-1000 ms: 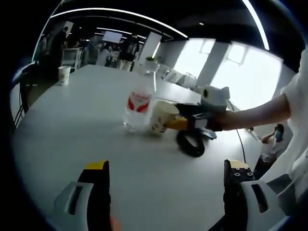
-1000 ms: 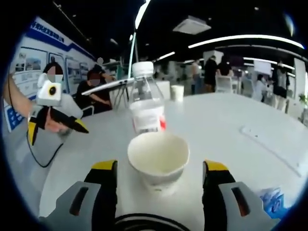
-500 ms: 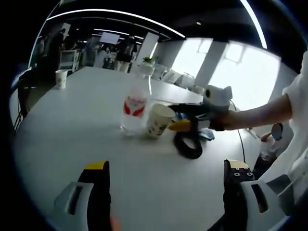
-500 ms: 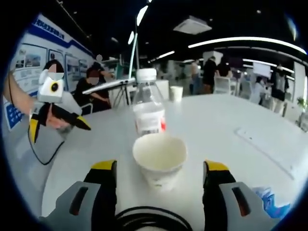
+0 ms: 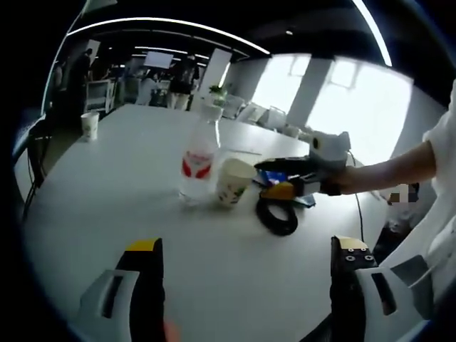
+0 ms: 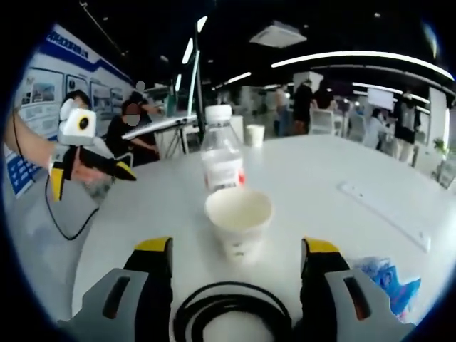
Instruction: Arrange the tabletop items into an orderly group along one side of the table until the central work area is clear of visible clutter.
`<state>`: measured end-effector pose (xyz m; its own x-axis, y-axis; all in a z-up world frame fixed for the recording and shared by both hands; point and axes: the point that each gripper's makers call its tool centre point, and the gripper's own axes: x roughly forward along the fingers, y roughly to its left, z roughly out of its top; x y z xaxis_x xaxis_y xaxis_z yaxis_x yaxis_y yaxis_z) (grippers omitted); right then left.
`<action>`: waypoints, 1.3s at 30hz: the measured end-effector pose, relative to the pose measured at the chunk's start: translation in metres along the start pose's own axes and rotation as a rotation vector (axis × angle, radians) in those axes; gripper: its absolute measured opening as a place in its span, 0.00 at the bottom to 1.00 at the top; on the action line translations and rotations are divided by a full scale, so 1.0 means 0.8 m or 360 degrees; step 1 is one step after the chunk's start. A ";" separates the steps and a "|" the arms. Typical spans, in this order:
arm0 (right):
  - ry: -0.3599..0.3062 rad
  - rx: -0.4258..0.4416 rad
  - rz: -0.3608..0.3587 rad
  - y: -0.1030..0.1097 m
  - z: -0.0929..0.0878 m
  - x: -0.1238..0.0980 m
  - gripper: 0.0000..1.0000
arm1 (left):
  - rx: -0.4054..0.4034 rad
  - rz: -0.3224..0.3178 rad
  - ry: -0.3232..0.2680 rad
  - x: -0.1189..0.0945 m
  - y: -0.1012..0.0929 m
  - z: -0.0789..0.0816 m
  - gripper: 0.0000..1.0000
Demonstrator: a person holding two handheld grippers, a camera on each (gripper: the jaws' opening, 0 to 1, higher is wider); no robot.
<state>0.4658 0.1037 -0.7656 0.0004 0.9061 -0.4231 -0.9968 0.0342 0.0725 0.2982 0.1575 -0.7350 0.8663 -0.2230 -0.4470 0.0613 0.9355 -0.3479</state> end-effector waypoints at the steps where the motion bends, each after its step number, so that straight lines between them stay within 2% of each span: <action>1: 0.0001 0.0004 -0.0007 0.000 -0.001 -0.003 0.71 | 0.0007 -0.0004 0.0010 0.000 0.000 0.000 0.94; 6: 0.0002 0.0012 -0.0022 0.002 0.000 -0.016 0.71 | 0.0021 -0.0012 -0.0020 -0.004 -0.001 0.014 0.95; 11: -0.0018 0.0055 -0.0036 0.003 0.000 -0.026 0.71 | 0.0029 -0.0012 -0.0028 -0.004 -0.002 0.019 0.94; 17: -0.0008 0.0082 -0.0047 0.008 -0.004 -0.037 0.71 | 0.0047 -0.0018 -0.0024 -0.006 -0.007 0.023 0.94; 19: -0.0034 0.0141 -0.0068 0.008 -0.002 -0.044 0.71 | 0.0049 -0.0016 -0.0019 -0.007 -0.007 0.023 0.94; 23: -0.0054 0.0145 -0.0093 0.007 0.000 -0.054 0.71 | 0.0084 -0.0020 0.0024 -0.007 -0.011 0.020 0.93; 29: -0.0066 0.0153 -0.0138 0.004 0.000 -0.073 0.71 | 0.0080 -0.0039 0.0011 -0.005 -0.016 0.027 0.93; 31: -0.0098 0.0197 -0.0167 0.000 0.003 -0.080 0.71 | 0.0072 -0.0045 0.0007 -0.003 -0.018 0.029 0.92; 39: -0.0121 0.0219 -0.0213 0.000 -0.001 -0.100 0.71 | 0.0094 -0.0068 0.0035 0.000 -0.027 0.031 0.91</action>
<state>0.4660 0.0309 -0.7327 0.1432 0.9186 -0.3684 -0.9672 0.2089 0.1449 0.3090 0.1438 -0.7068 0.8513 -0.2682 -0.4509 0.1274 0.9394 -0.3182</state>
